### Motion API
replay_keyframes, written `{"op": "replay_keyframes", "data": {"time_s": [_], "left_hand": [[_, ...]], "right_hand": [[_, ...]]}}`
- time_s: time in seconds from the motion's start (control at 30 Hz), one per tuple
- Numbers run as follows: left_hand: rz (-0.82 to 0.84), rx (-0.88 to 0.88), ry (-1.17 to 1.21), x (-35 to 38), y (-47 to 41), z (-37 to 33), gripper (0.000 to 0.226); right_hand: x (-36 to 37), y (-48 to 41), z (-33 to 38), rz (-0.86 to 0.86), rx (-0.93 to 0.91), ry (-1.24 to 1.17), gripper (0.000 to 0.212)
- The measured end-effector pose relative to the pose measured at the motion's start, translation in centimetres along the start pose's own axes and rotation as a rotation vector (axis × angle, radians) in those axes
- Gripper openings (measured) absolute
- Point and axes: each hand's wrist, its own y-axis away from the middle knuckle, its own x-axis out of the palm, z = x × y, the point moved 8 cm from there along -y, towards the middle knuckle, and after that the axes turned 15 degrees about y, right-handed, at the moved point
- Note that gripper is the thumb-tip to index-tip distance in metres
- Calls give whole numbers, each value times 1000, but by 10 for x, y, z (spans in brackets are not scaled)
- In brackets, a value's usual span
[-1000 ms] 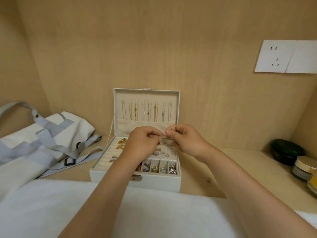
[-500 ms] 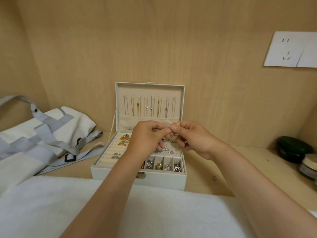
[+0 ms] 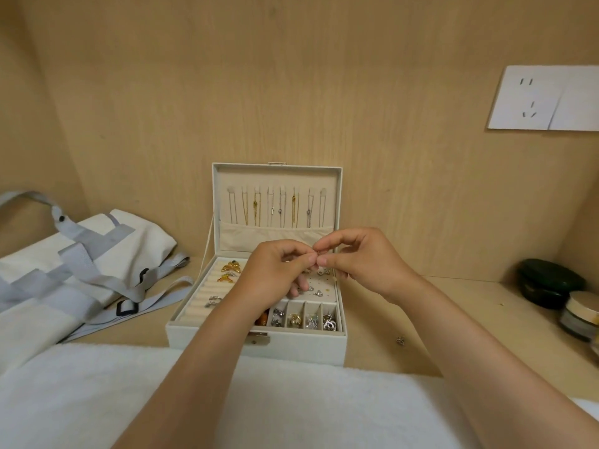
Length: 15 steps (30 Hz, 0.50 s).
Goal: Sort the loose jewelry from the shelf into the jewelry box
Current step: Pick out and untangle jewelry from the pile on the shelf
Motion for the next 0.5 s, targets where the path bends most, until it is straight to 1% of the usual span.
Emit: {"op": "replay_keyframes", "data": {"time_s": [0.13, 0.23, 0.3, 0.37, 0.43, 0.5], "left_hand": [[22, -2, -3, 1, -2, -3, 10], [-12, -2, -8, -3, -4, -5, 11], [-71, -2, -14, -10, -5, -5, 11], [-108, -8, -32, -17, -6, -4, 12], [-114, -23, -45, -21, -6, -4, 13], [-100, -37, -56, -24, -7, -3, 13]], "right_hand": [[-7, -3, 0, -36, -37, 49, 11], [-13, -5, -7, -84, -21, 101, 6], [-13, -5, -17, -72, 0, 290, 5], [-7, -5, -27, -16, 4, 492, 7], [-2, -4, -32, 22, -3, 625, 7], [1, -4, -29, 23, -26, 717, 6]]}}
